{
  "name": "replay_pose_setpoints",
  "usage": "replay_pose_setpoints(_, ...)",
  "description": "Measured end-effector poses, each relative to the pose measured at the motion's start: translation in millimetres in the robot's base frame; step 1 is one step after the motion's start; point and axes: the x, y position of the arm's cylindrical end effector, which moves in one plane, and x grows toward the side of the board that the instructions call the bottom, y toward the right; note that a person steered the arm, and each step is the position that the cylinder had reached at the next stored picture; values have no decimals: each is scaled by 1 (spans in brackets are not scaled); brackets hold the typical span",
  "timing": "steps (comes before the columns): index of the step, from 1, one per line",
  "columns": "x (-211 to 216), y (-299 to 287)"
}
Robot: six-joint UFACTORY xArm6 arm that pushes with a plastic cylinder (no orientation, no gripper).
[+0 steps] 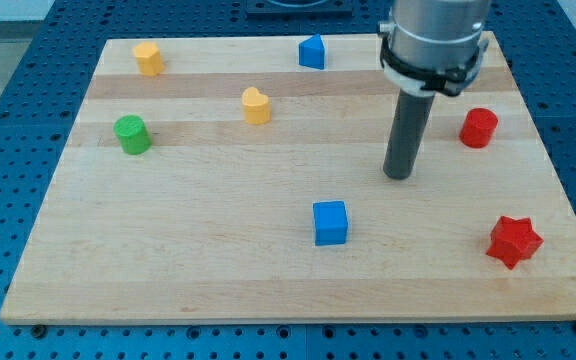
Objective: Move the cube to the bottom left
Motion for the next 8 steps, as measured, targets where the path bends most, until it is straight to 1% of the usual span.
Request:
replay_pose_setpoints(1, 28, -3)
replay_pose_setpoints(2, 44, -25)
replay_pose_setpoints(4, 79, -87)
replay_pose_setpoints(5, 81, -116)
replay_pose_setpoints(8, 60, -141)
